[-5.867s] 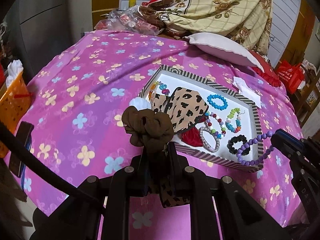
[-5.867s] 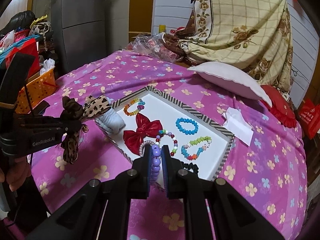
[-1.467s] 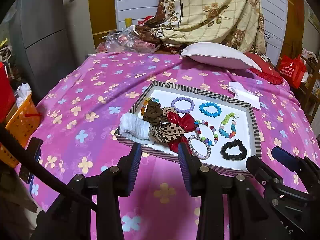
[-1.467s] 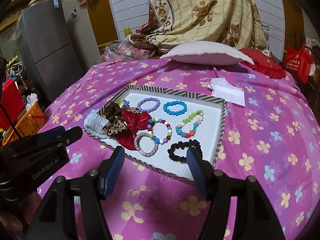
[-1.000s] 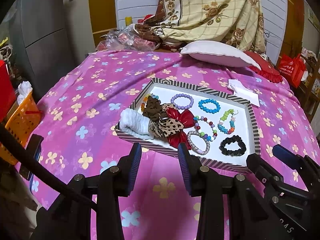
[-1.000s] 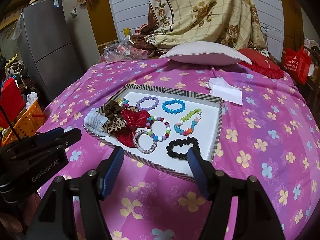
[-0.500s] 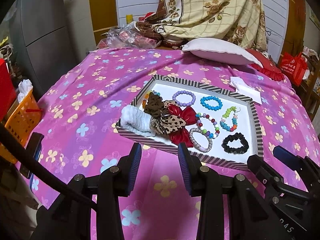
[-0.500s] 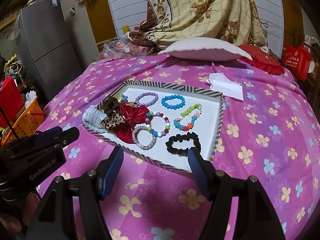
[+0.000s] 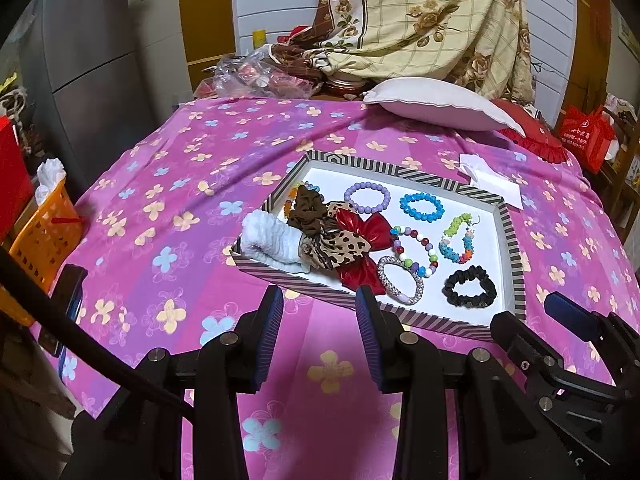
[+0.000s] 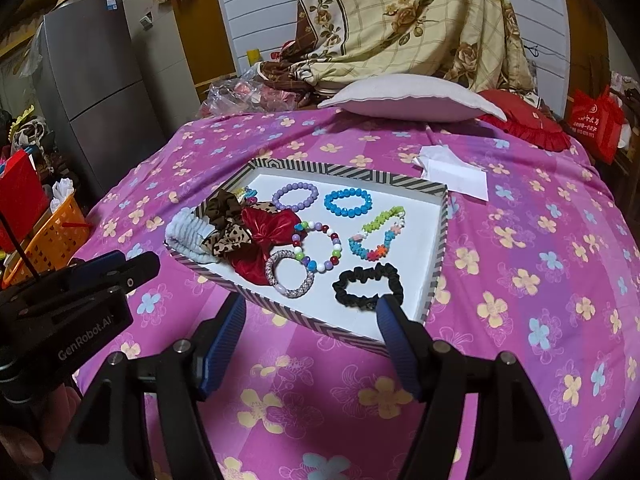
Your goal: Organize jewelry
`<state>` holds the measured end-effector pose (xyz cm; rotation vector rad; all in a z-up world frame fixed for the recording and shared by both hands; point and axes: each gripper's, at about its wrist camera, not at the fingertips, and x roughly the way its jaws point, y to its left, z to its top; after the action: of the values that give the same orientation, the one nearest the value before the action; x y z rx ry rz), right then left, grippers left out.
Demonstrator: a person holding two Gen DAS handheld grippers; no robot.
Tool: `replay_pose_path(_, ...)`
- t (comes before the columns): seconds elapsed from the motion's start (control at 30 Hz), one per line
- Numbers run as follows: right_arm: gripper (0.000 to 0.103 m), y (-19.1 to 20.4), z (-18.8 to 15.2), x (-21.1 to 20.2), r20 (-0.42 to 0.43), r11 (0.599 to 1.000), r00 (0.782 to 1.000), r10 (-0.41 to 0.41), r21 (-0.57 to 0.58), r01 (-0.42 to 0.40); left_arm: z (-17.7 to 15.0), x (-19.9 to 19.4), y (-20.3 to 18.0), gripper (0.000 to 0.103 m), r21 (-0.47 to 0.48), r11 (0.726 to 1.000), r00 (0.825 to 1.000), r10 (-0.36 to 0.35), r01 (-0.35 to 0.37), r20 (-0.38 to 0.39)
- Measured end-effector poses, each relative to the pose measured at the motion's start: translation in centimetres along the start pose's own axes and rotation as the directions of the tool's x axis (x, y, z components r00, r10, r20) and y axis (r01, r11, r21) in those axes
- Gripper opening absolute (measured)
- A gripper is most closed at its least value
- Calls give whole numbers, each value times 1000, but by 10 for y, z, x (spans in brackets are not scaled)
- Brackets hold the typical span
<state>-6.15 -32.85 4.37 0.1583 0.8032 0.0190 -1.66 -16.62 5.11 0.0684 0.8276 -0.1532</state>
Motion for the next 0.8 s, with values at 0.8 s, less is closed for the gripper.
replay_pose_path(0.8,73,2,-3,5,-12,1000,1000,4,-7,-4,-2,0,0,43,4,1000,1000,2,-2,-1)
